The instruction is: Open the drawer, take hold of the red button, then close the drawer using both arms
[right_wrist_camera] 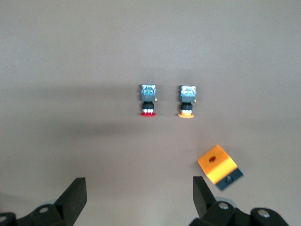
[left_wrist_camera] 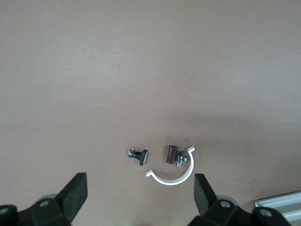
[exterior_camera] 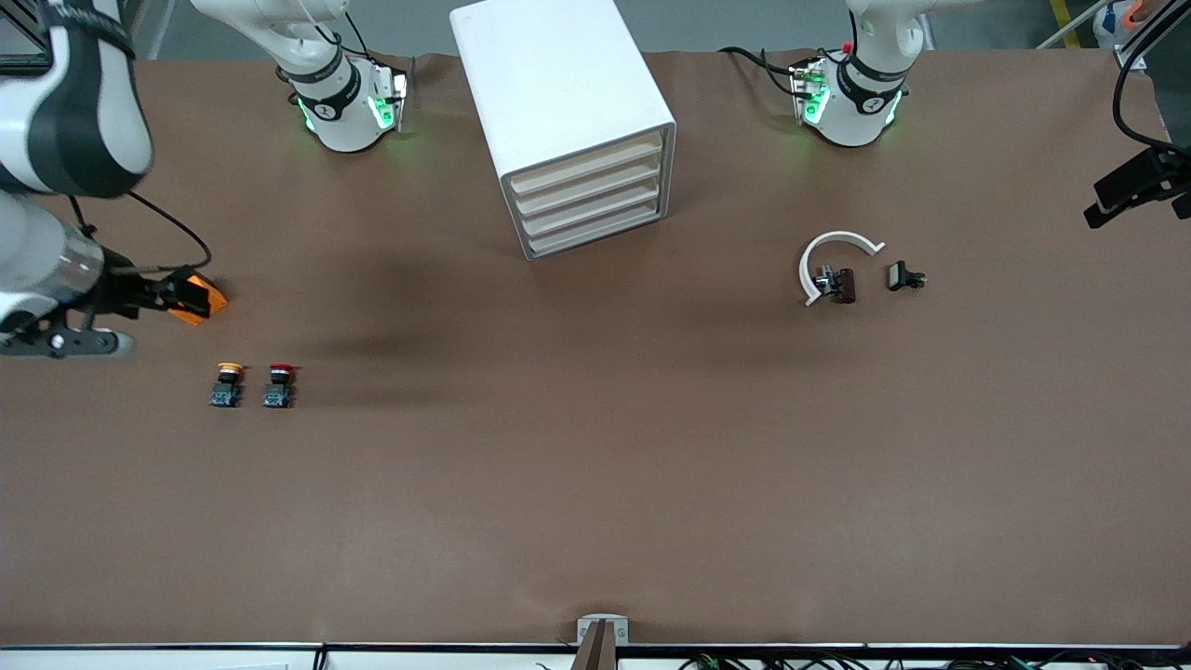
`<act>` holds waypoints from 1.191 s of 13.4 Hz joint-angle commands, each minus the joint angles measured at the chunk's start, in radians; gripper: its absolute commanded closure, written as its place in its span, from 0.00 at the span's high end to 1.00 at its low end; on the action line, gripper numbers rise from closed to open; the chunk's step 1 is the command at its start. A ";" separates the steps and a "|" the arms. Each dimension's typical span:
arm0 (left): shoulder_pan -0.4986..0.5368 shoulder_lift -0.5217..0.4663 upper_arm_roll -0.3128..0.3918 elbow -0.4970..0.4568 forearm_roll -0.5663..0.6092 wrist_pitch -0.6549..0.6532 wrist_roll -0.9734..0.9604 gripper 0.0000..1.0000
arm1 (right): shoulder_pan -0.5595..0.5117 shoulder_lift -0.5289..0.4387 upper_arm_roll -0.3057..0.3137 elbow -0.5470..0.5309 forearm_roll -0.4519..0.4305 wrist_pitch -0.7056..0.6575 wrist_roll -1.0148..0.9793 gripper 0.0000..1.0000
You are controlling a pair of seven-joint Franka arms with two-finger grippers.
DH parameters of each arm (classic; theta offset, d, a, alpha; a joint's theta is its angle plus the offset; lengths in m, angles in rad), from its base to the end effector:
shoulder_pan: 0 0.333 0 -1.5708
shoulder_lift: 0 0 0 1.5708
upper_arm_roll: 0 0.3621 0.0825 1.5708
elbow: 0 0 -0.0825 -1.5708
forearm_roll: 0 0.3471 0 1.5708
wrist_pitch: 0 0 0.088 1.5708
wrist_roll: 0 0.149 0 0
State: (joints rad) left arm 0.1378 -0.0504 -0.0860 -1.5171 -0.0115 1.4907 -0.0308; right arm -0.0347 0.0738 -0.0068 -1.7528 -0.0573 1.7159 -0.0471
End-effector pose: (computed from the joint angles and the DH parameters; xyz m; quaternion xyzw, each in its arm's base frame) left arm 0.4919 0.0223 0.6700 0.9991 0.0408 0.0119 0.0034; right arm 0.5359 -0.0299 0.5224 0.9980 0.0085 -0.0565 0.0258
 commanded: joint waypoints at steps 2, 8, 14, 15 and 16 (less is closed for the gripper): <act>0.008 -0.054 -0.004 -0.057 0.002 -0.001 0.057 1.00 | -0.007 -0.003 0.004 0.139 0.014 -0.130 -0.004 1.00; 0.000 -0.075 -0.021 -0.068 0.004 -0.004 0.057 1.00 | -0.004 0.000 0.005 0.286 0.016 -0.223 -0.002 1.00; 0.005 -0.075 -0.031 -0.064 0.004 -0.018 0.058 1.00 | 0.004 0.000 0.007 0.292 0.014 -0.223 -0.007 1.00; 0.008 -0.077 -0.029 -0.066 0.004 -0.020 0.058 1.00 | 0.005 0.000 0.007 0.292 0.014 -0.222 -0.007 1.00; 0.009 -0.077 -0.026 -0.066 0.004 -0.021 0.060 1.00 | 0.007 0.001 0.007 0.292 0.014 -0.219 -0.007 1.00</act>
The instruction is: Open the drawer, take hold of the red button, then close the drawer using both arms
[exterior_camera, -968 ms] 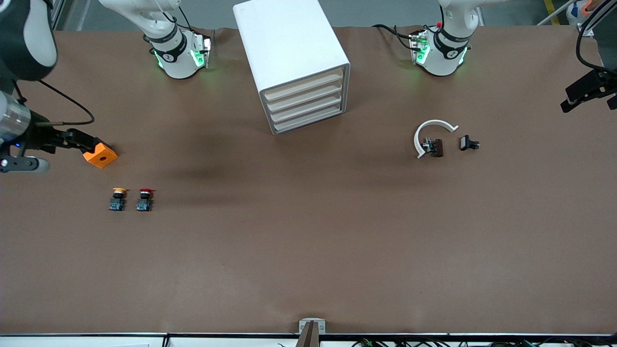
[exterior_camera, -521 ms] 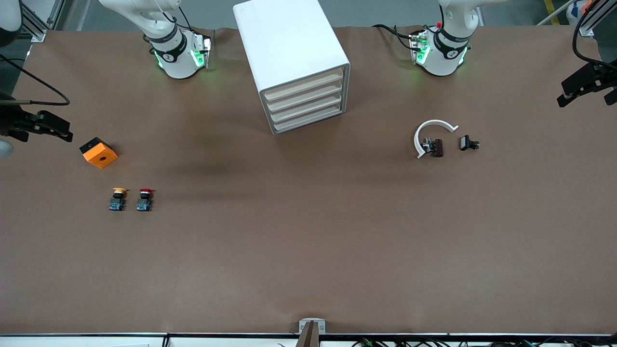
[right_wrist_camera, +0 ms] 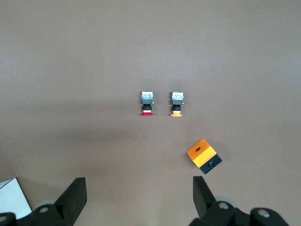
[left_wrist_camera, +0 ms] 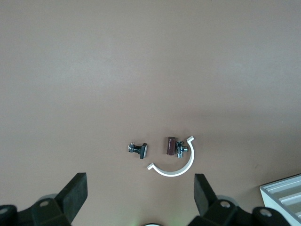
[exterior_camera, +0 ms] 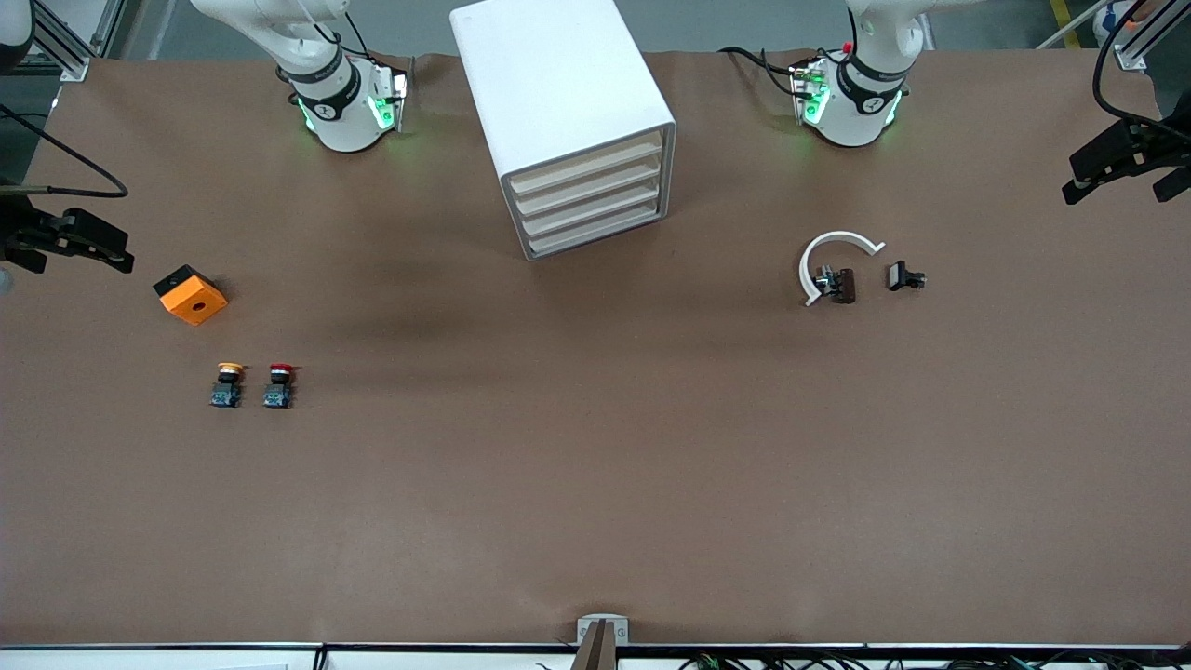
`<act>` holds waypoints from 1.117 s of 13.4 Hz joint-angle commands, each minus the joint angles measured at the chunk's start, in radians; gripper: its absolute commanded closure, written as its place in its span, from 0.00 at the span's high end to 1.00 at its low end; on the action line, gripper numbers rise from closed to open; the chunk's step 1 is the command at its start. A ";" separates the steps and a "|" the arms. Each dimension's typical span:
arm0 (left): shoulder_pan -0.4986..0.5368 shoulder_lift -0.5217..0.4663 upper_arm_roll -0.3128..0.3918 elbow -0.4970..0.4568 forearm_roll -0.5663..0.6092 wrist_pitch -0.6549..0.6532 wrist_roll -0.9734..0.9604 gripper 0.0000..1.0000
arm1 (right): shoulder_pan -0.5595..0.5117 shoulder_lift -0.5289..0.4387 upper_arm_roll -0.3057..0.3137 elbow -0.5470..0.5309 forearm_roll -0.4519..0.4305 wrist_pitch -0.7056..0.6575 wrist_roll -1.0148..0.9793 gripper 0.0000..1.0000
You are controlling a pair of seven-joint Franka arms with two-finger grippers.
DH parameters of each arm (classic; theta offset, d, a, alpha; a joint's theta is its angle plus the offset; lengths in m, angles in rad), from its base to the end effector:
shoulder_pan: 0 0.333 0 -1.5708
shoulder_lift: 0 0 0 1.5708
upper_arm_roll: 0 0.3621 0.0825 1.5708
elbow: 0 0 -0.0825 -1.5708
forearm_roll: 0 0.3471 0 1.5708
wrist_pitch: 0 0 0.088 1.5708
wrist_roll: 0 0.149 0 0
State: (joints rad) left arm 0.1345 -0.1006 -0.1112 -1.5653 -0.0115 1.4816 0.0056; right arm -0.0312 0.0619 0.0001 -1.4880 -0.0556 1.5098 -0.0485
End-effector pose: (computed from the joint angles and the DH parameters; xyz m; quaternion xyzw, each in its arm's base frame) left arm 0.4728 0.0057 0.6725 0.9999 0.0085 0.0081 0.0000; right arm 0.5315 -0.0251 0.6269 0.9994 0.0076 -0.0211 0.0269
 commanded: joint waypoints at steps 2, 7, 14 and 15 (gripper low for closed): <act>0.013 -0.025 0.001 -0.018 0.004 -0.010 0.037 1.00 | 0.010 0.015 -0.002 0.028 0.011 -0.011 -0.005 1.00; 0.013 -0.021 0.001 -0.018 0.002 -0.010 0.040 1.00 | 0.019 0.016 -0.002 0.028 0.005 -0.008 -0.005 1.00; 0.002 -0.017 -0.008 -0.019 0.004 -0.032 0.048 1.00 | 0.019 0.019 -0.002 0.028 0.014 -0.008 -0.005 1.00; 0.004 -0.019 -0.024 -0.021 0.002 -0.032 0.053 1.00 | 0.019 0.019 -0.002 0.028 0.014 -0.010 -0.005 1.00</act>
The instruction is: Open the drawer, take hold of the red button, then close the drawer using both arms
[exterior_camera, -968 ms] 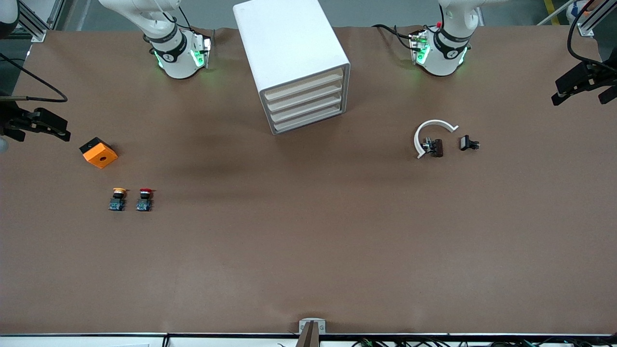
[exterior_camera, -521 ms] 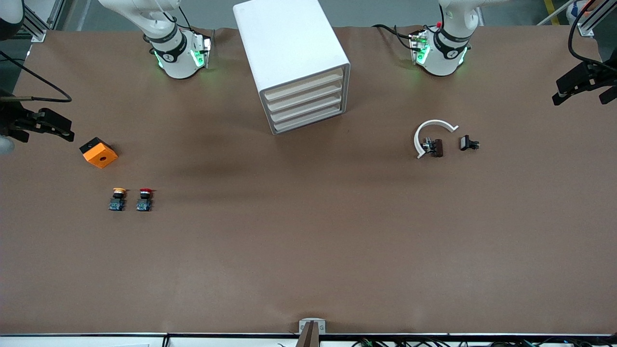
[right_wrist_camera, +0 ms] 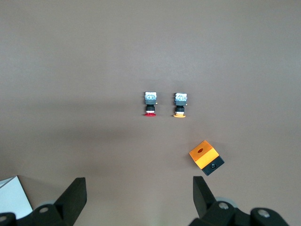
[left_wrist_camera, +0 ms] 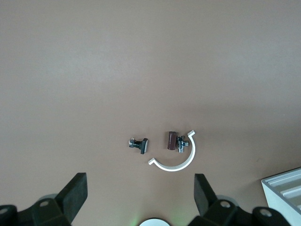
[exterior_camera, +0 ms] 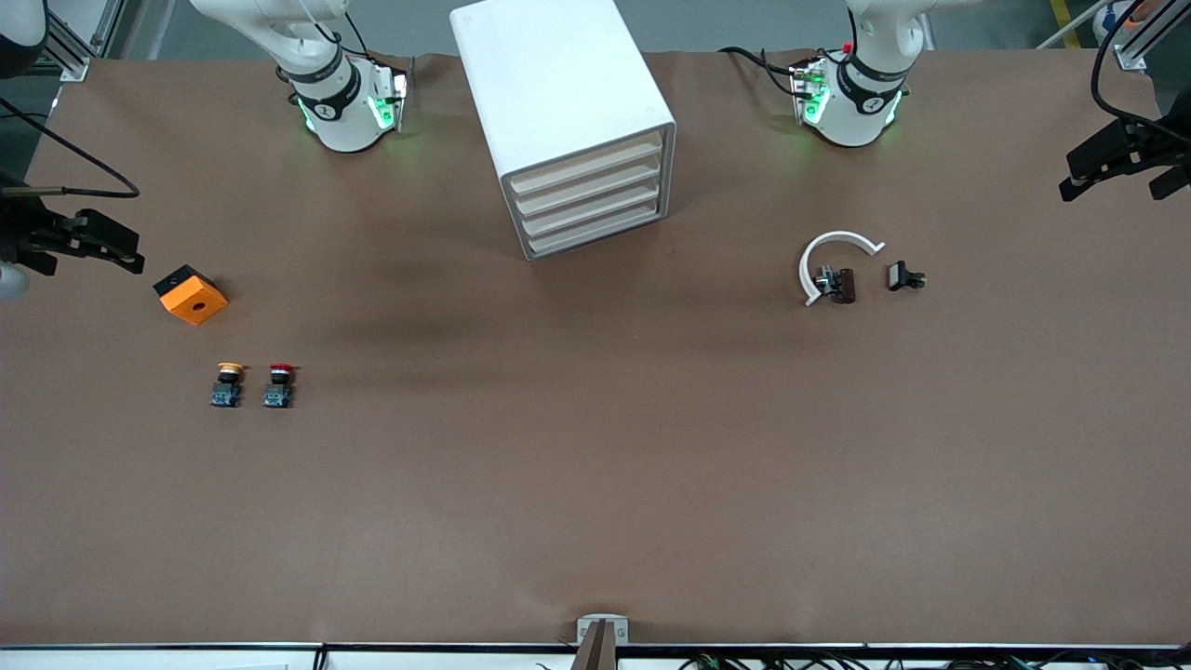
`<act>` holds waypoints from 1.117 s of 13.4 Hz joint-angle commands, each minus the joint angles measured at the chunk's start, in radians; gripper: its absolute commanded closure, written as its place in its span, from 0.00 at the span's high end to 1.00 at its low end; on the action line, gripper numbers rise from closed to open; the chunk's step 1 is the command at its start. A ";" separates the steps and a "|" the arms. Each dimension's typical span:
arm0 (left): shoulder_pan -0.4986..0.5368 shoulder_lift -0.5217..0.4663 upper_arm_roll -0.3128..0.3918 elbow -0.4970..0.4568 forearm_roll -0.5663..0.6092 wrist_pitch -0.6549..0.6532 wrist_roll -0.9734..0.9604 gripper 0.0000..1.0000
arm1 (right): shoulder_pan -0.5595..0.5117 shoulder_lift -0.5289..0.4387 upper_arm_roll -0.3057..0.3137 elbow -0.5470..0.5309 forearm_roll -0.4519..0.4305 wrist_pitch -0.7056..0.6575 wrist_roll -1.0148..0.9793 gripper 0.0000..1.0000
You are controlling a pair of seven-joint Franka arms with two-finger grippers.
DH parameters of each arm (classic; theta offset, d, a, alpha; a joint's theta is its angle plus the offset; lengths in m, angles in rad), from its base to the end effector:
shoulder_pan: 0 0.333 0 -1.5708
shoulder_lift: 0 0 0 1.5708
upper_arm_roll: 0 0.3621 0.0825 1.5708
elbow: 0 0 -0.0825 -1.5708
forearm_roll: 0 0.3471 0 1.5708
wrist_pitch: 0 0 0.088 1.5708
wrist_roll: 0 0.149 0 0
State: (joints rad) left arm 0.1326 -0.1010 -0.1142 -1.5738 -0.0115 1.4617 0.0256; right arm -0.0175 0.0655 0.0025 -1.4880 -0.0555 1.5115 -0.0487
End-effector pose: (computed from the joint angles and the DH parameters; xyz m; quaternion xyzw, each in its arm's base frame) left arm 0.4695 0.0033 0.6673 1.0000 -0.0039 -0.0059 0.0001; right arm 0.5331 -0.0166 0.6251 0.9993 0.0158 -0.0219 0.0270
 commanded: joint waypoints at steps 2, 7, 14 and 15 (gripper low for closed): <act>0.005 -0.022 -0.030 -0.025 0.002 -0.012 0.043 1.00 | 0.005 0.016 -0.004 0.028 0.016 -0.010 -0.005 1.00; 0.007 -0.029 -0.050 -0.054 0.005 -0.012 0.065 1.00 | 0.005 0.016 -0.004 0.028 0.019 -0.010 -0.003 1.00; 0.007 -0.069 -0.073 -0.086 0.004 -0.004 0.063 1.00 | 0.019 0.016 -0.004 0.026 0.025 -0.011 -0.005 1.00; 0.012 -0.065 -0.071 -0.075 0.005 -0.004 0.054 1.00 | 0.021 0.016 -0.004 0.026 0.025 -0.010 -0.005 1.00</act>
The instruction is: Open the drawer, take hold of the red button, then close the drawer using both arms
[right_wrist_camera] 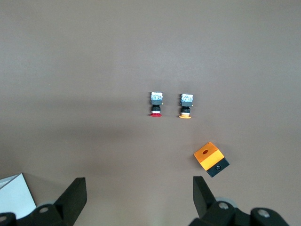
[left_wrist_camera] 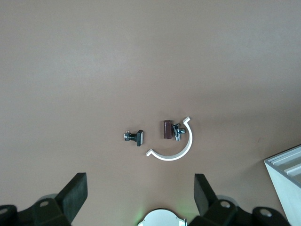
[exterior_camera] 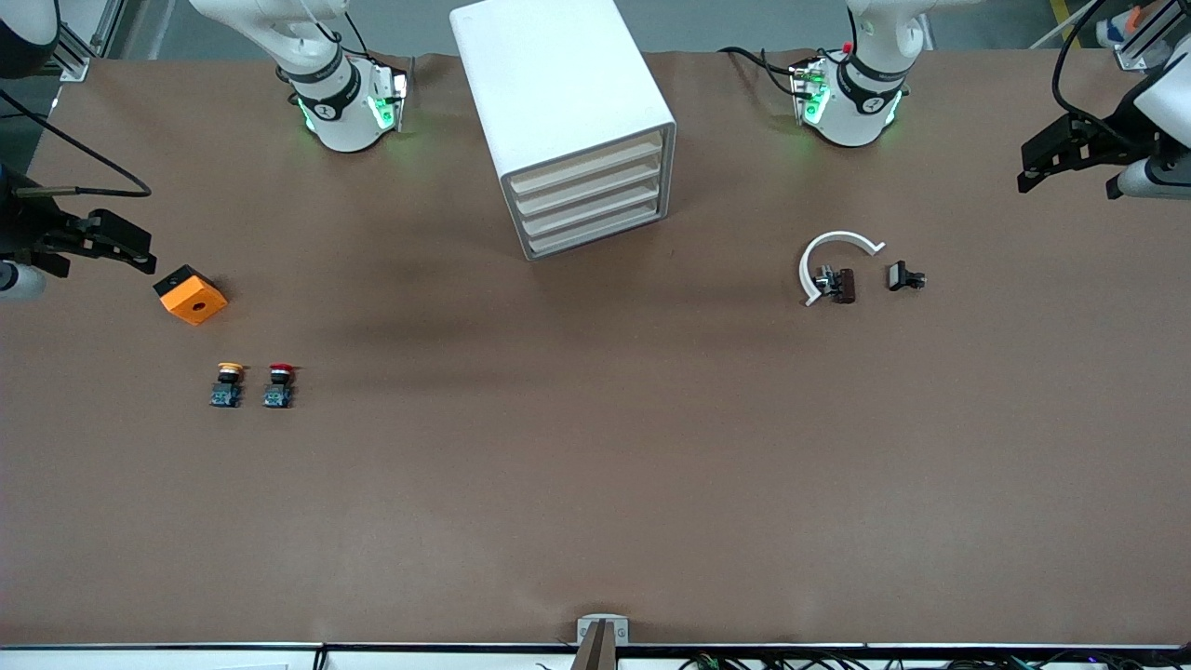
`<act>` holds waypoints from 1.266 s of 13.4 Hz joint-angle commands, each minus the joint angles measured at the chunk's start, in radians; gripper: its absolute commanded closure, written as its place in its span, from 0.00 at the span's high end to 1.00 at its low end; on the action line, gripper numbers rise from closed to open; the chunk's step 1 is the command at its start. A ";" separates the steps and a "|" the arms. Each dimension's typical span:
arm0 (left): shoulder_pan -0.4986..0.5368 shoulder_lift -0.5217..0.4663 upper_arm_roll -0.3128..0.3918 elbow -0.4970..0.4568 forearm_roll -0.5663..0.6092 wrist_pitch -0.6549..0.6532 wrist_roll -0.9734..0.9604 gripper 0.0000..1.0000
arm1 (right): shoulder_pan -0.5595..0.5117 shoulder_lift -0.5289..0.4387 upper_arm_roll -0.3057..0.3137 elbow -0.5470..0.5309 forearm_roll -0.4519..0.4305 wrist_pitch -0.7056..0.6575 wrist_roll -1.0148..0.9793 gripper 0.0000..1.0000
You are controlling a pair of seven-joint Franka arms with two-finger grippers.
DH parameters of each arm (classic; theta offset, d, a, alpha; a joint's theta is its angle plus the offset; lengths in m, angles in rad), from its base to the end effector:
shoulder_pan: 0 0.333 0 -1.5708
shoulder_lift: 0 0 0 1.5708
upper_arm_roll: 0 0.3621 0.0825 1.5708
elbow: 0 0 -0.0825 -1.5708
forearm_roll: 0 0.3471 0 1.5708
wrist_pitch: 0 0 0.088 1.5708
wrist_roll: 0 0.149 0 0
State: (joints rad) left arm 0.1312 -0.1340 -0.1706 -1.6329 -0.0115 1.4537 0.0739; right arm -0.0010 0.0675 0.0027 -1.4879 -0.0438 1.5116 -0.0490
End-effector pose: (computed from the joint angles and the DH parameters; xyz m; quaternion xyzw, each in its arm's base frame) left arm 0.4548 -0.0264 0.6563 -0.9981 0.0561 0.0237 0.0052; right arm 0.5339 -0.0059 0.6240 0.9992 0.0245 -0.0224 0.0213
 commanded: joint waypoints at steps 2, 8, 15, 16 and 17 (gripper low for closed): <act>0.021 -0.021 -0.003 0.001 0.005 0.004 0.004 1.00 | 0.018 0.015 -0.004 0.028 0.013 -0.010 -0.005 1.00; 0.018 0.049 -0.004 0.057 0.004 0.023 0.004 1.00 | 0.019 0.017 -0.004 0.028 0.013 -0.010 -0.005 1.00; 0.019 0.060 -0.004 0.064 0.012 0.030 0.013 1.00 | 0.021 0.017 -0.004 0.028 0.013 -0.010 -0.005 1.00; 0.021 0.062 -0.004 0.068 0.015 0.030 0.017 1.00 | 0.019 0.017 -0.004 0.028 0.013 -0.010 -0.005 1.00; 0.019 0.062 -0.004 0.070 0.016 0.030 0.017 1.00 | 0.019 0.017 -0.004 0.028 0.013 -0.007 -0.005 1.00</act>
State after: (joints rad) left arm 0.1409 -0.0757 -0.1675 -1.5855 -0.0115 1.4867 0.0741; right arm 0.0169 0.0707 0.0024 -1.4879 -0.0435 1.5121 -0.0492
